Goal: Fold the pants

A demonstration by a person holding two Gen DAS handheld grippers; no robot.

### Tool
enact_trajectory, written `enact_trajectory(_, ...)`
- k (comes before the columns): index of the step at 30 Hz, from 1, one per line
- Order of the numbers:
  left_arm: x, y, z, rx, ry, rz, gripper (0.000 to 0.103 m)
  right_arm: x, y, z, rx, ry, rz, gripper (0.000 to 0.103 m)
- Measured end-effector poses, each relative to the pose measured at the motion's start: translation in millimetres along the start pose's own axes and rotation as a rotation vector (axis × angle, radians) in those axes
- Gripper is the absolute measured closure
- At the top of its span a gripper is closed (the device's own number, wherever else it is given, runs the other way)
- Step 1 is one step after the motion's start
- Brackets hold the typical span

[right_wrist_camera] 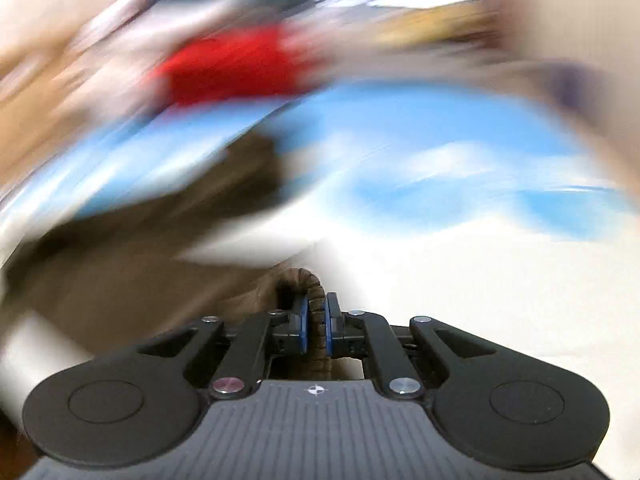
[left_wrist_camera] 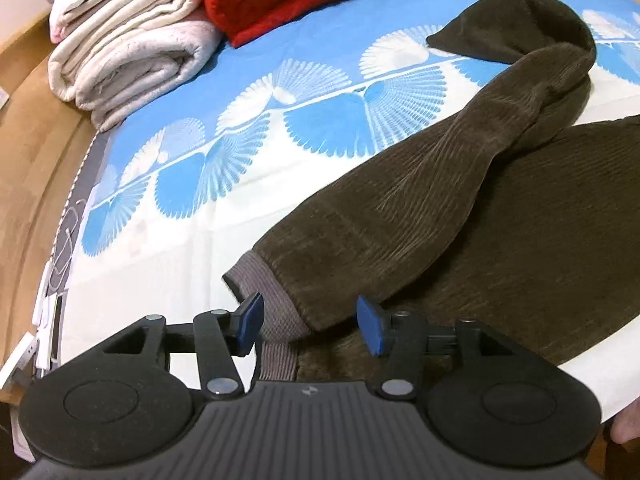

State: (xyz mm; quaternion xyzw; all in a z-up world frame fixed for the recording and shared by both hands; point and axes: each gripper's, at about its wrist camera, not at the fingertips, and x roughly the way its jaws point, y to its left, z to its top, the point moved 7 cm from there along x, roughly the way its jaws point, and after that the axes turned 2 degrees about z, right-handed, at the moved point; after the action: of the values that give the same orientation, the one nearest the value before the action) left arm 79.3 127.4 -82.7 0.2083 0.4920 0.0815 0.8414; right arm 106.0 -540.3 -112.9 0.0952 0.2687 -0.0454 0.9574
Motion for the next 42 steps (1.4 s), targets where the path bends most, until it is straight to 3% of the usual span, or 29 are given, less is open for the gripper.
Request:
enact_trajectory(1,-2,-2,4,-0.001,-0.009,-0.009,0.045,2,-29,10,0.122,-0.050,-0.087,0.088)
enact_trajectory(2,-4,-4,7,-0.005,-0.017,-0.021,0.044,7,-49,12,0.215,-0.058,-0.121,0.080)
enact_trajectory(4,-6,-11,12,-0.013,-0.025,-0.060,0.042,15,-74,7,0.318,-0.031,-0.184,0.066)
enact_trajectory(7,-4,-24,17,-0.013,-0.021,-0.113,0.042,21,-75,-1,0.279,0.025,-0.181,0.064)
enact_trajectory(8,-3,-28,19,-0.015,-0.020,-0.127,0.042,22,-73,-5,0.260,0.052,-0.179,0.058)
enact_trajectory(11,2,-31,25,-0.053,-0.014,-0.155,0.042,34,-77,-31,0.245,0.209,-0.203,0.052)
enact_trajectory(13,5,-27,27,-0.107,-0.002,-0.175,0.042,43,-88,-57,0.258,0.358,-0.256,0.052)
enact_trajectory(15,9,-18,28,-0.162,0.008,-0.183,0.042,47,-99,-78,0.254,0.468,-0.362,0.052)
enact_trajectory(20,22,29,25,-0.389,0.043,-0.181,0.039,45,-108,-98,0.356,0.551,-0.434,0.048)
enact_trajectory(22,29,53,19,-0.499,0.061,-0.169,0.039,45,-105,-100,0.386,0.551,-0.434,0.049)
enact_trajectory(24,35,73,10,-0.584,0.086,-0.148,0.039,42,-99,-101,0.403,0.528,-0.419,0.072)
enact_trajectory(26,40,88,2,-0.630,0.104,-0.134,0.039,41,-95,-98,0.364,0.507,-0.408,0.082)
enact_trajectory(29,46,101,-9,-0.654,0.128,-0.142,0.039,36,-101,-81,0.315,0.424,-0.452,0.086)
enact_trajectory(31,49,102,-17,-0.646,0.144,-0.157,0.039,26,-119,-74,0.375,0.363,-0.531,0.086)
enact_trajectory(34,57,99,-30,-0.603,0.179,-0.173,0.039,27,-131,-77,0.364,0.372,-0.610,0.086)
enact_trajectory(37,65,90,-42,-0.530,0.219,-0.193,0.038,27,-129,-74,0.394,0.337,-0.605,0.082)
enact_trajectory(40,76,78,-55,-0.466,0.238,-0.216,0.036,29,-106,-65,0.289,0.329,-0.585,0.067)
enact_trajectory(41,82,74,-58,-0.448,0.261,-0.216,0.036,27,-97,-60,0.255,0.313,-0.571,0.058)
enact_trajectory(42,87,71,-62,-0.432,0.273,-0.211,0.036,24,-92,-58,0.234,0.300,-0.559,0.056)
